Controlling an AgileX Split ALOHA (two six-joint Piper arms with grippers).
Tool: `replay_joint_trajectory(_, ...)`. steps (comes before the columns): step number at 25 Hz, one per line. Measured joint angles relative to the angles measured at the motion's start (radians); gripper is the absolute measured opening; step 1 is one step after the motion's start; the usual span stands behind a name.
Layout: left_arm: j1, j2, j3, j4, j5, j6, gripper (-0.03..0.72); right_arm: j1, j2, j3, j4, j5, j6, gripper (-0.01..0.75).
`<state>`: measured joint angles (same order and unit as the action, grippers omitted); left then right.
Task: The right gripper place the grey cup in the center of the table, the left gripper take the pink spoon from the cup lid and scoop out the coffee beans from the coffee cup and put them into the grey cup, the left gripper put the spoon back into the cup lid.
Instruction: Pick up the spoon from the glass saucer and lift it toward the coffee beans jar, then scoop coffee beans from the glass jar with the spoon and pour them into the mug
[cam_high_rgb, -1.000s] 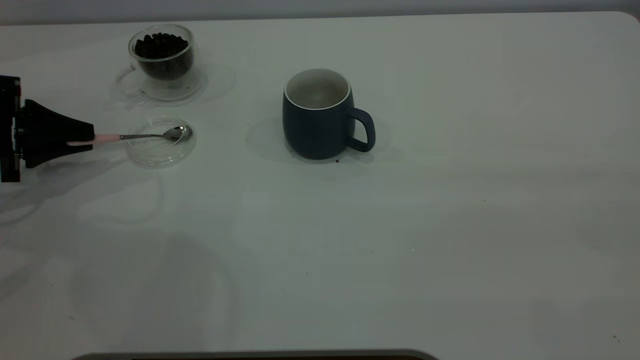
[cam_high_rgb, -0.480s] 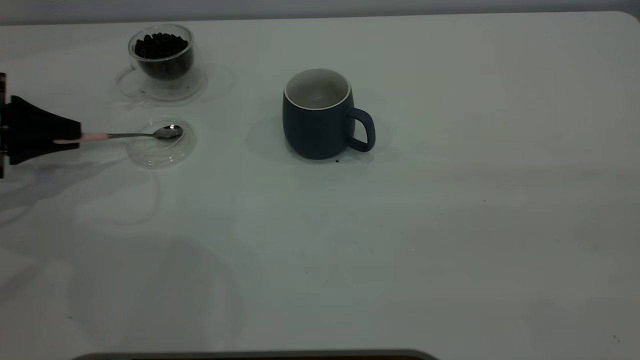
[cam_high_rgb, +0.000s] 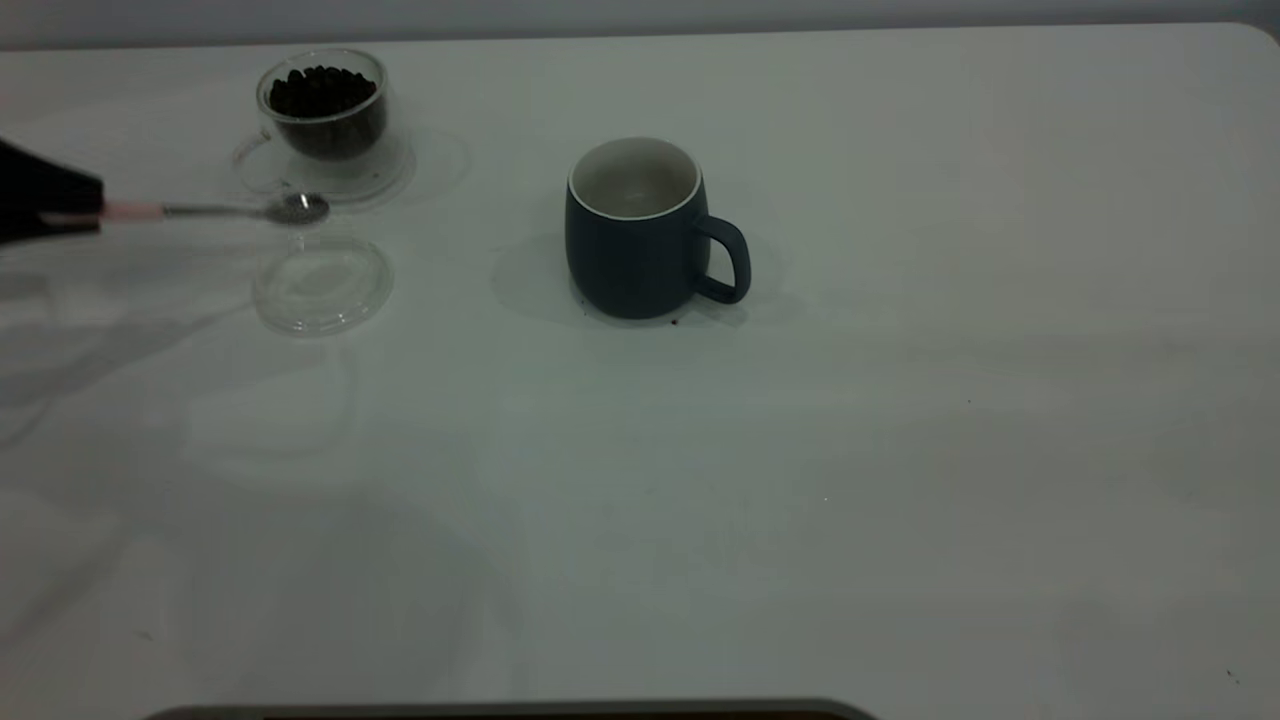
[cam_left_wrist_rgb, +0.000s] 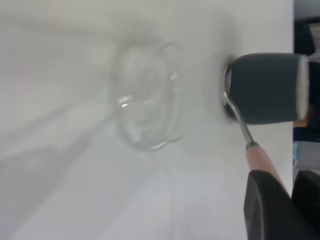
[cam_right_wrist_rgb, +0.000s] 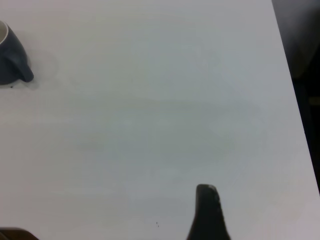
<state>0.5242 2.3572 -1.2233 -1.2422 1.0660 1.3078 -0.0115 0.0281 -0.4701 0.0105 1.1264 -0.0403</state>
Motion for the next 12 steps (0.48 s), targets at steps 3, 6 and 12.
replay_joint_trajectory(3, 0.000, -0.068, 0.000, -0.029, -0.005, 0.000, 0.126, 0.000, 0.000, 0.000, 0.000, 0.000, 0.000, 0.591)
replay_joint_trajectory(6, 0.000, -0.105, -0.015, -0.055, -0.031, 0.021, 0.126, 0.000, 0.000, 0.000, 0.000, 0.000, 0.000, 0.591)
replay_joint_trajectory(12, -0.027, -0.105, -0.101, -0.064, -0.099, 0.076, 0.126, 0.000, 0.000, 0.000, 0.000, 0.000, 0.000, 0.591)
